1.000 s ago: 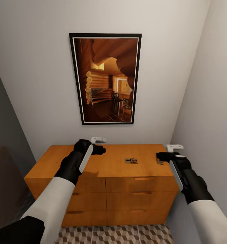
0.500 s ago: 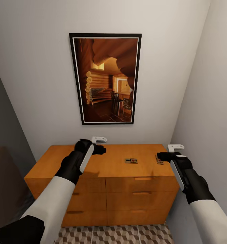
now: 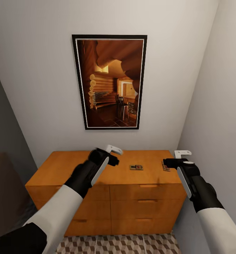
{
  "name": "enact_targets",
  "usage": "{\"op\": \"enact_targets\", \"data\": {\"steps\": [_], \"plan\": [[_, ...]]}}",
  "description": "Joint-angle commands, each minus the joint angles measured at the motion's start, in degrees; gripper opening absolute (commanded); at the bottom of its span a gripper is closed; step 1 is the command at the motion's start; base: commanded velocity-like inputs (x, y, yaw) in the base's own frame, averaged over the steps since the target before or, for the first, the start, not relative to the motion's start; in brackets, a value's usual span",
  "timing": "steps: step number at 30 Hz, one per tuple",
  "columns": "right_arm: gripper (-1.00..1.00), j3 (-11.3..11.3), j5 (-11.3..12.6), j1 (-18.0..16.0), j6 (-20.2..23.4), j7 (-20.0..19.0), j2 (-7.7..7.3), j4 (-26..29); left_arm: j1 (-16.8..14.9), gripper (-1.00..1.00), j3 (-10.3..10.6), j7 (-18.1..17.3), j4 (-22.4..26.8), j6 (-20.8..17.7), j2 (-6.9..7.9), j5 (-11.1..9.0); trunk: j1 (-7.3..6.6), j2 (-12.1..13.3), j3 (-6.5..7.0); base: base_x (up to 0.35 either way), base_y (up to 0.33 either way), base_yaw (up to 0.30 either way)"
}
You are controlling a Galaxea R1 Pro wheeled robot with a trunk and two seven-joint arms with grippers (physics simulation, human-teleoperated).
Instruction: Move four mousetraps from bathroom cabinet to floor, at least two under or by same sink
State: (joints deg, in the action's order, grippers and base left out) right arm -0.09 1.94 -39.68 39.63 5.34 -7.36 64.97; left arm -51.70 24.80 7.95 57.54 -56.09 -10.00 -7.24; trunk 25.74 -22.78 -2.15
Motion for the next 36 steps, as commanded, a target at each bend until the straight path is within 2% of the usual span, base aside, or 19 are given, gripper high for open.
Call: {"op": "enact_targets", "data": {"steps": [1,3,11,36], "plan": [[1.00,0.06,0.23,-0.05,0.28,0.29,-0.02,0.07,-0.07,1.00,0.96,0.55,0.03,-0.21,0.00,-0.55,0.04,-0.14,-0.14,0.000,0.000,0.000],[1.00,0.07,0.24,-0.05,0.28,0.29,-0.02,0.07,-0.07,1.00,2.27,0.53,0.06,-0.22,0.00,-0.56,0.04,-0.14,-0.14,0.000,0.000,0.000],[1.00,0.13,0.27,-0.05,0.28,0.29,-0.02,0.07,-0.07,1.00,4.04,0.55,0.05,-0.18,0.00,-0.56,0.04,-0.14,-0.14,0.000,0.000,0.000],[1.00,0.34,0.07,-0.05,0.28,0.23,0.14,0.06,0.03,1.00,3.88,0.18,0.03,0.85,0.00,-0.85,0.04,-0.14,-0.14,0.000,0.000,0.000]]}}
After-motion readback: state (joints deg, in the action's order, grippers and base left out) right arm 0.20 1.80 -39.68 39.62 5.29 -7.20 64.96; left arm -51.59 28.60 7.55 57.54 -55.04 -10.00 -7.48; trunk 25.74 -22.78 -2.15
